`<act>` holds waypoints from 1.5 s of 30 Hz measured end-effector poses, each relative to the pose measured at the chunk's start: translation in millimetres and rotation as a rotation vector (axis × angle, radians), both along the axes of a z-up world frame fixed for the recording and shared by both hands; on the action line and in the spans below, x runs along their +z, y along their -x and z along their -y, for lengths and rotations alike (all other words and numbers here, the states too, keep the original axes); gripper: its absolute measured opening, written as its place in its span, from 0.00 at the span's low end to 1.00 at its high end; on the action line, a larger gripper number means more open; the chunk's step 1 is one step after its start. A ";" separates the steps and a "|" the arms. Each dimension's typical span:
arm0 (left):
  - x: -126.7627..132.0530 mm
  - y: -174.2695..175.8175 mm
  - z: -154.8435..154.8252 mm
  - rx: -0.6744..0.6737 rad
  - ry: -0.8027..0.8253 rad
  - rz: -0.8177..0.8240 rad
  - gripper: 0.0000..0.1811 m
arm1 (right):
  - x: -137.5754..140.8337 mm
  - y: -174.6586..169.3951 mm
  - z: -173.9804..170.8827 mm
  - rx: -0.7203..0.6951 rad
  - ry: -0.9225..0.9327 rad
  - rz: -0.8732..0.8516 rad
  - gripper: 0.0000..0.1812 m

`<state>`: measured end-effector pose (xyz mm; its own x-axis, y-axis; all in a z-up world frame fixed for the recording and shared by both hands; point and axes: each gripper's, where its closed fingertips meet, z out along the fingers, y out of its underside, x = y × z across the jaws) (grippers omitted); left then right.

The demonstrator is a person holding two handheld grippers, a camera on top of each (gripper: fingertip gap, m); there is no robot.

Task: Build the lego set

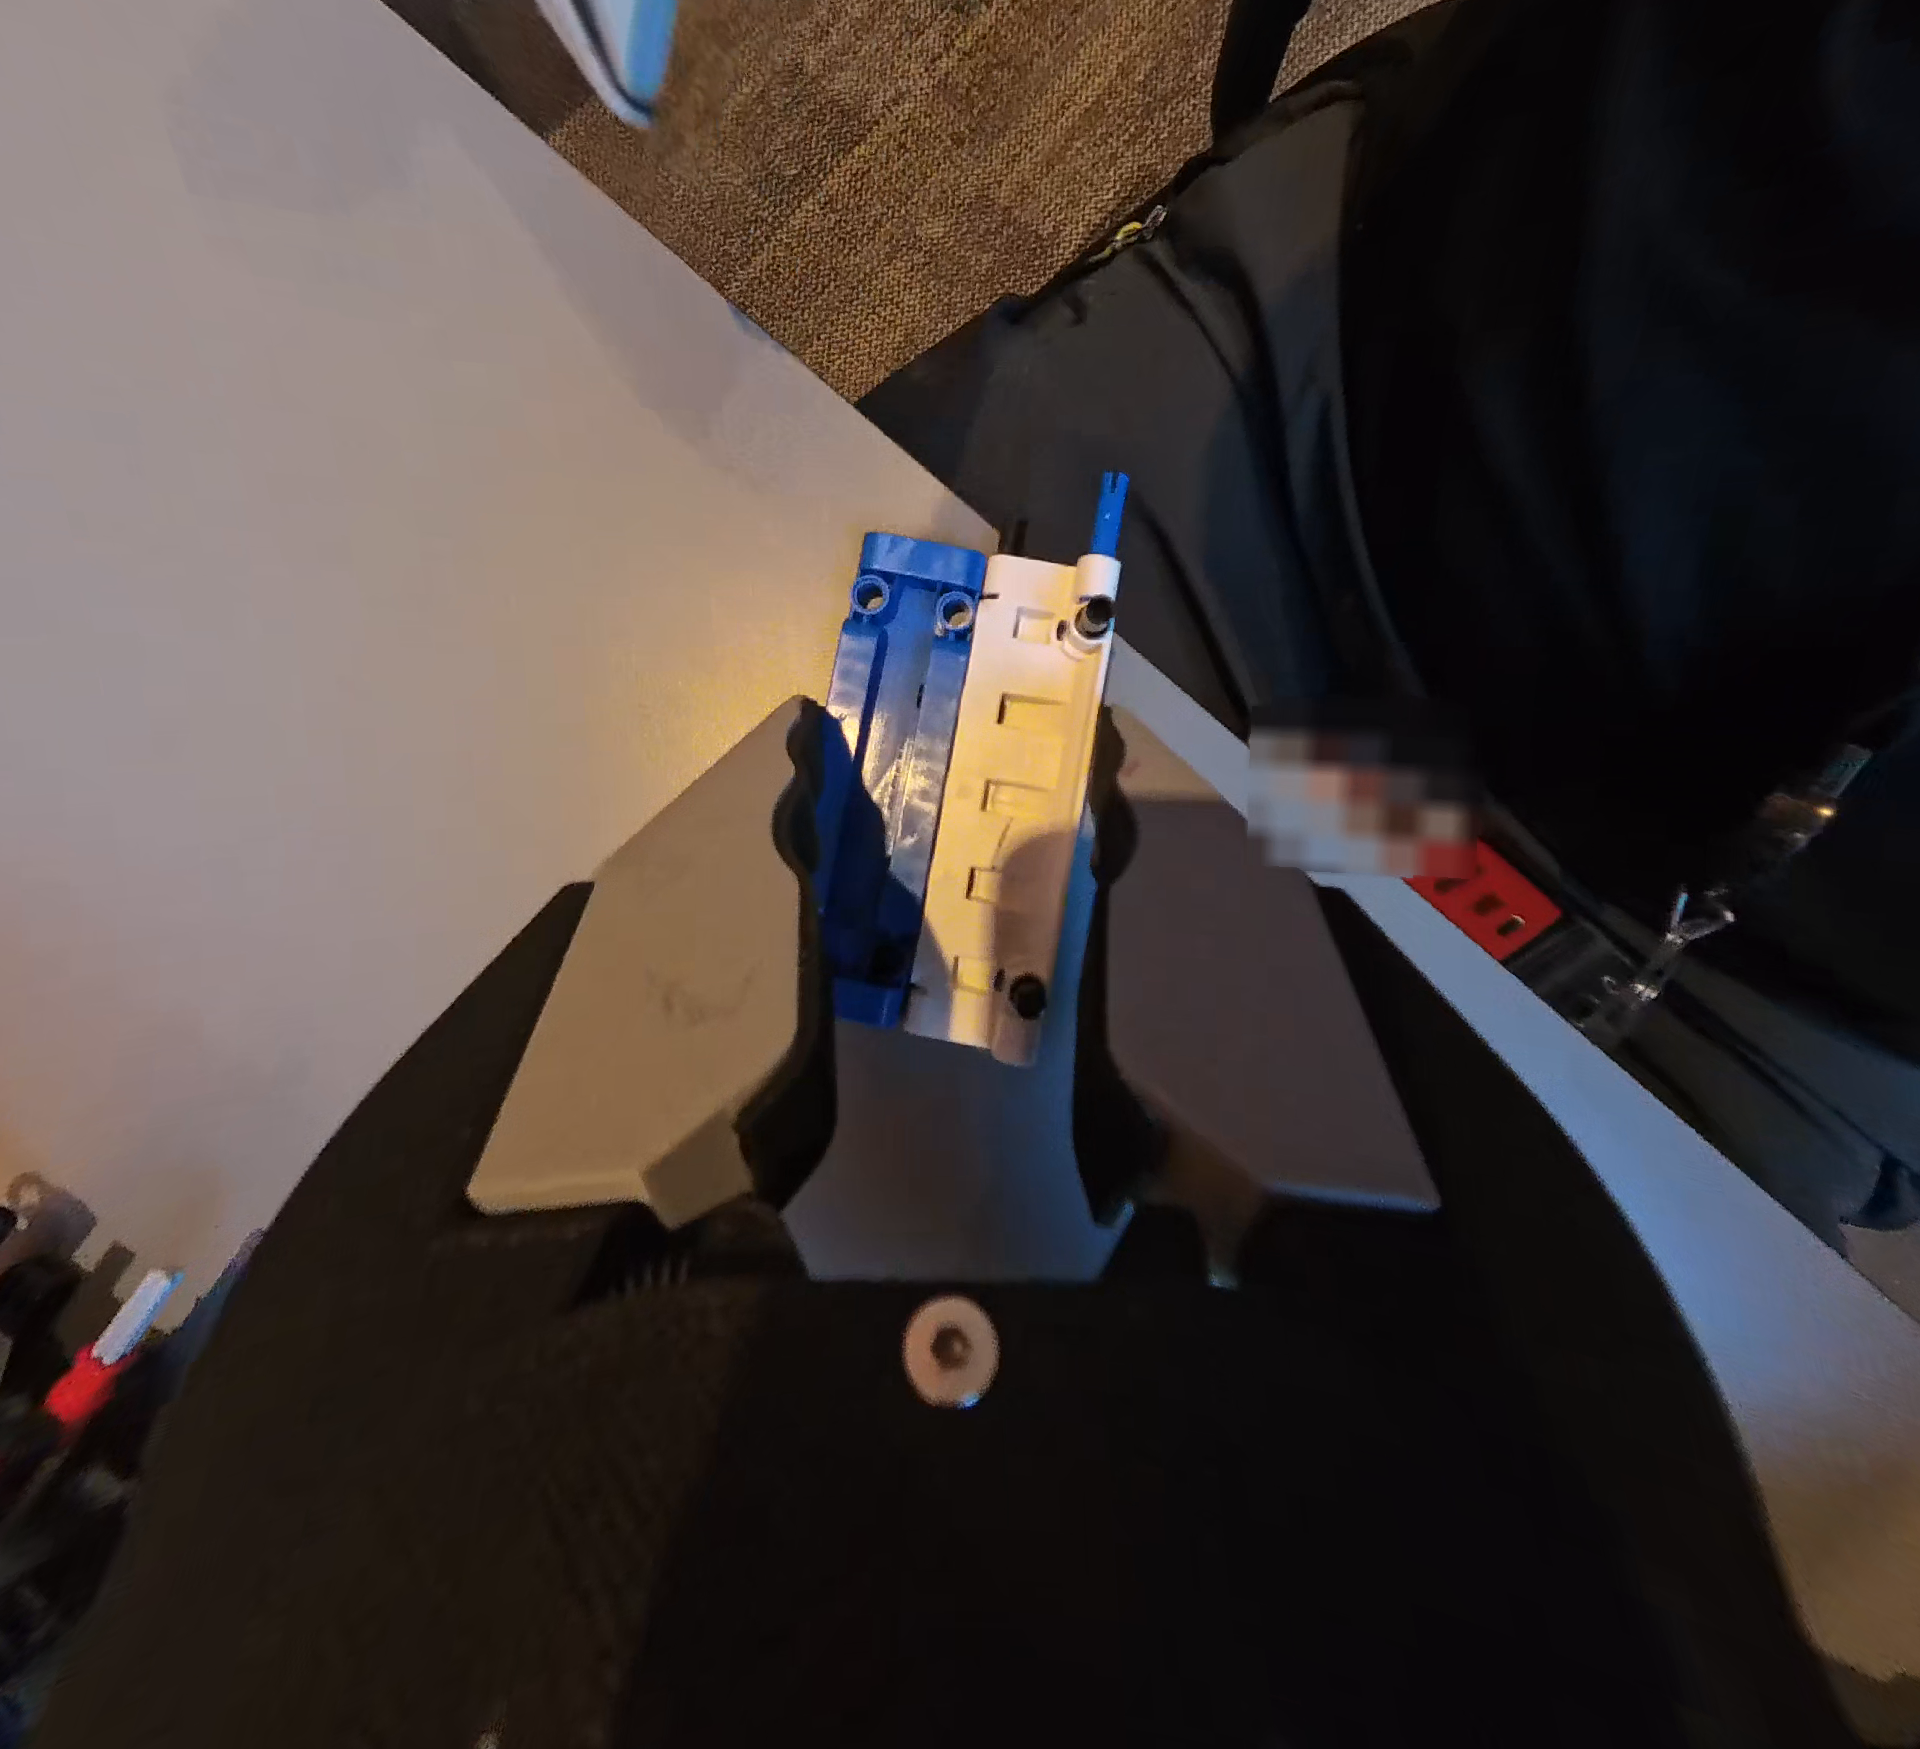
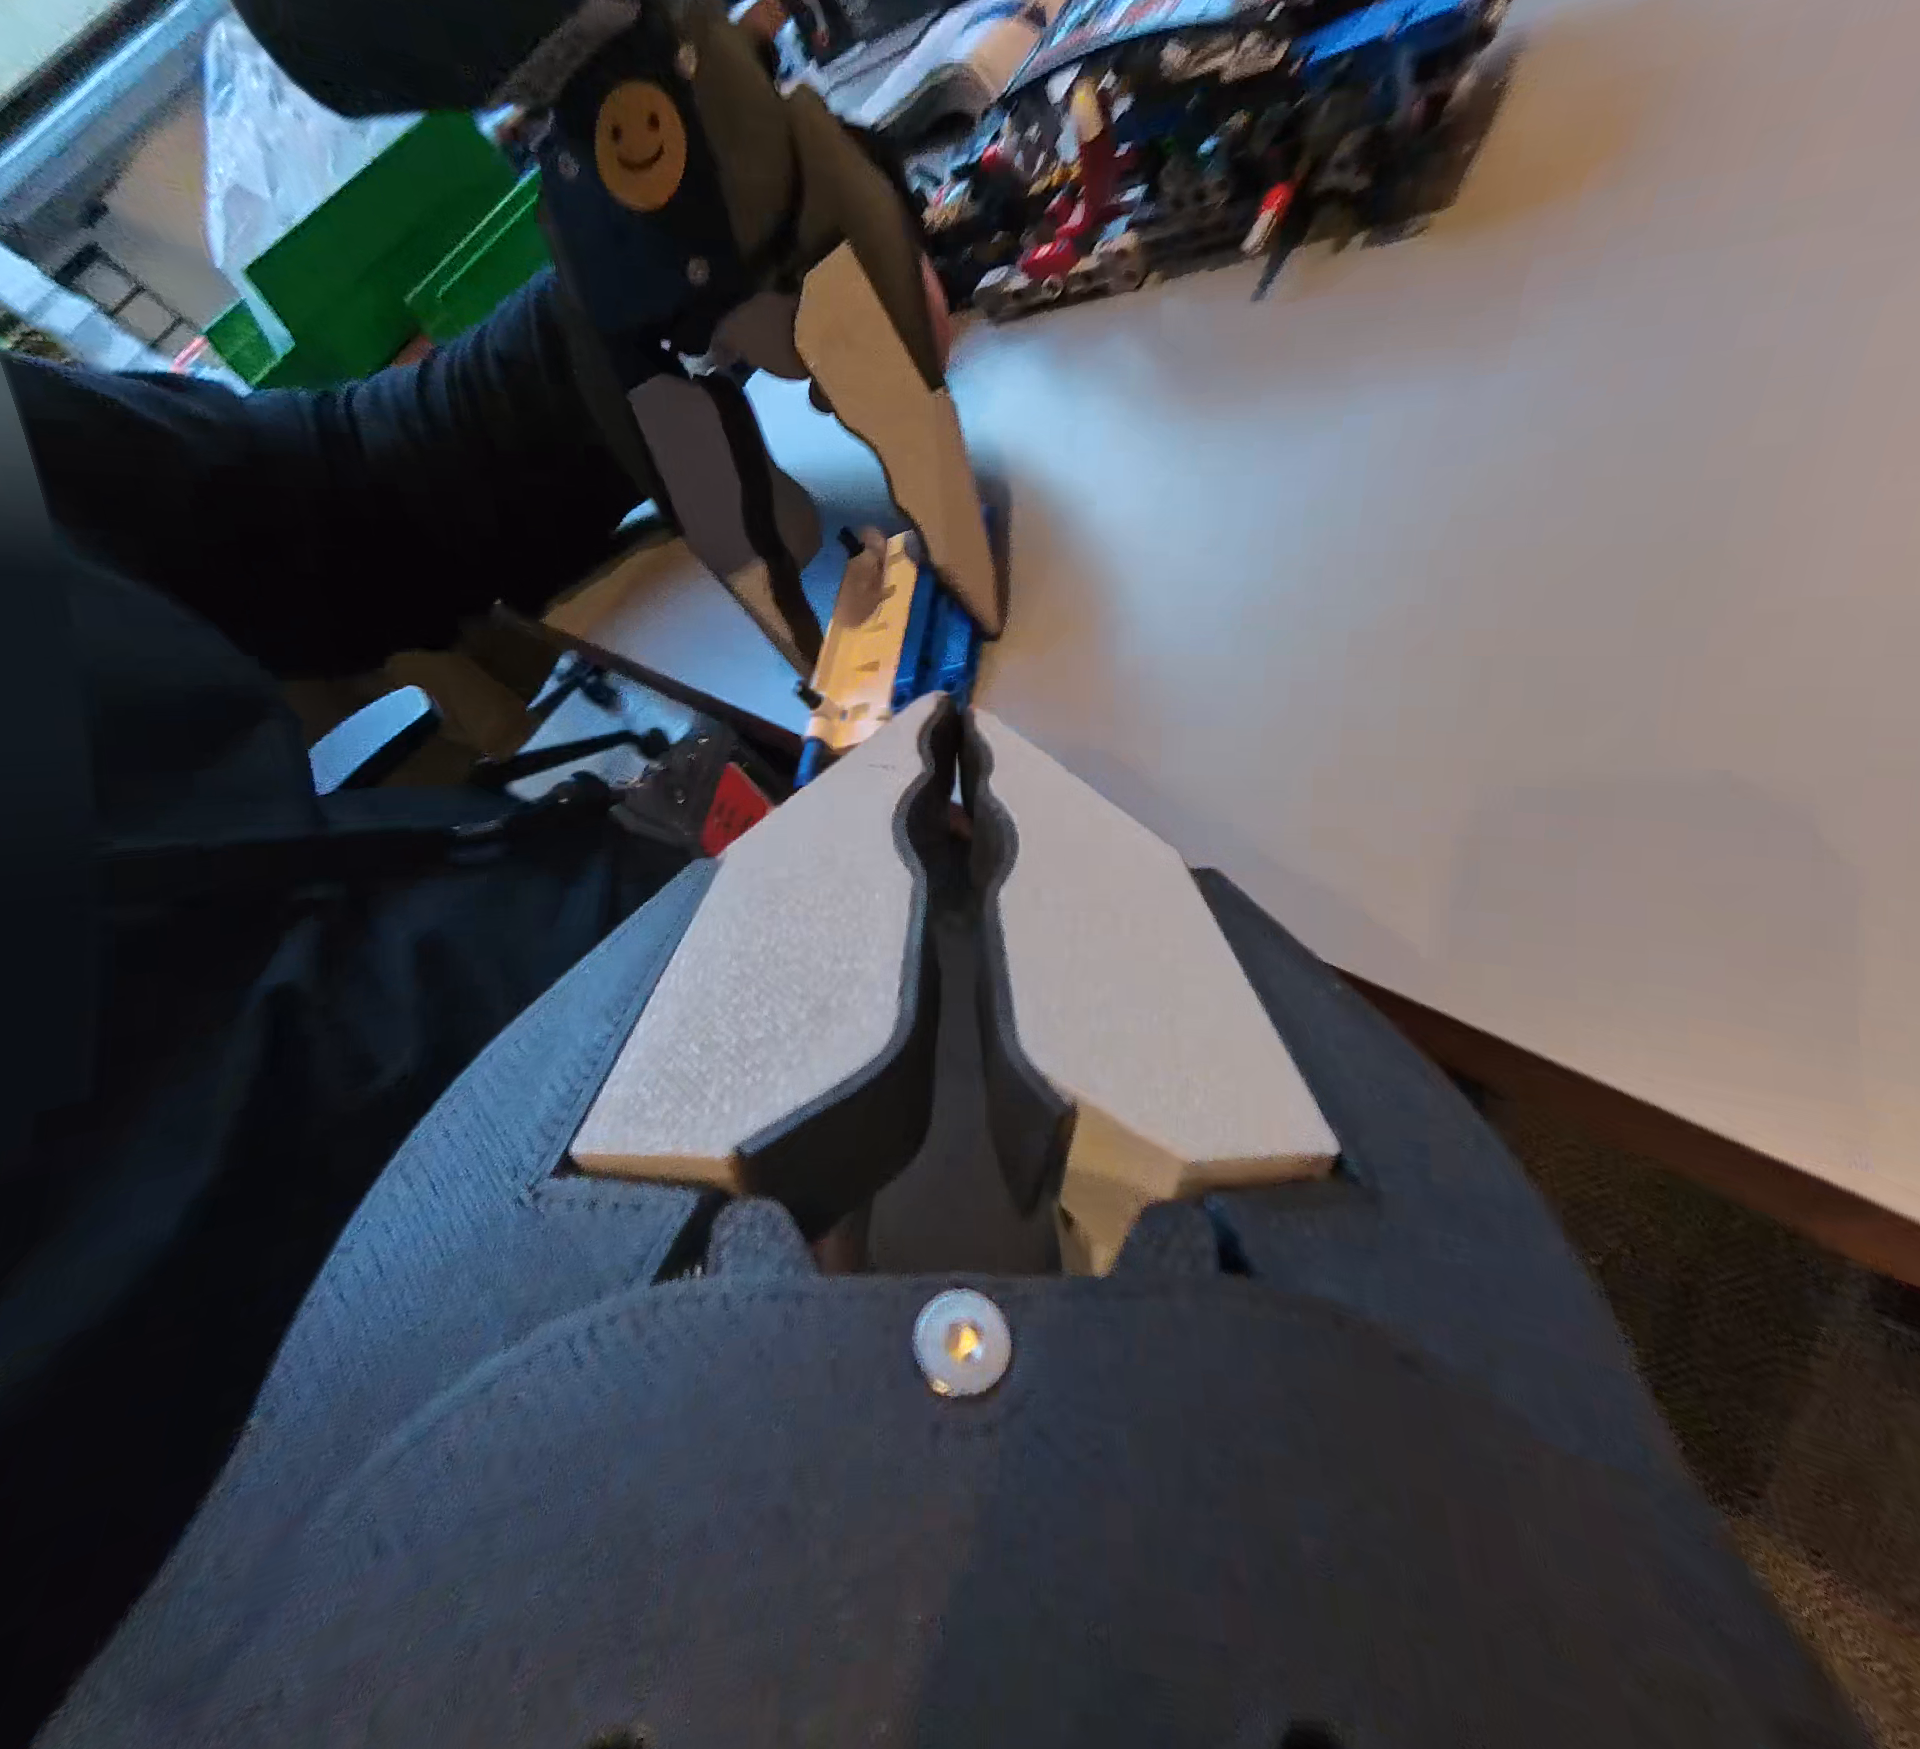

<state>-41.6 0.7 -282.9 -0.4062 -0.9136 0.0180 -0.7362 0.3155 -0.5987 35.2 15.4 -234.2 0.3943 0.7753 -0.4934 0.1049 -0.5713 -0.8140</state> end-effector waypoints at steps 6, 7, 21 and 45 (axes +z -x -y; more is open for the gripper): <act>0.3 -0.2 -1.0 0.011 0.018 0.032 0.27 | 6.4 -61.1 -24.5 -0.167 -0.068 0.025 0.00; 0.4 -0.4 -1.1 0.014 0.020 0.036 0.27 | 7.9 -68.5 -27.0 -0.187 -0.062 0.007 0.00; 1.3 1.7 -14.2 0.142 0.031 0.098 0.27 | -11.3 -137.2 -40.4 -0.349 -0.139 0.138 0.08; 1.7 -43.7 -101.4 0.723 -0.046 0.178 0.31 | -594.0 -350.5 28.7 -0.386 0.416 0.885 0.11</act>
<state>2.1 102.1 -281.2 0.3037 -0.9521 -0.0363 -0.6624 -0.1835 -0.7263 385.7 -13.4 -828.2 0.9286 0.3555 -0.1068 0.3175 -0.9098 -0.2674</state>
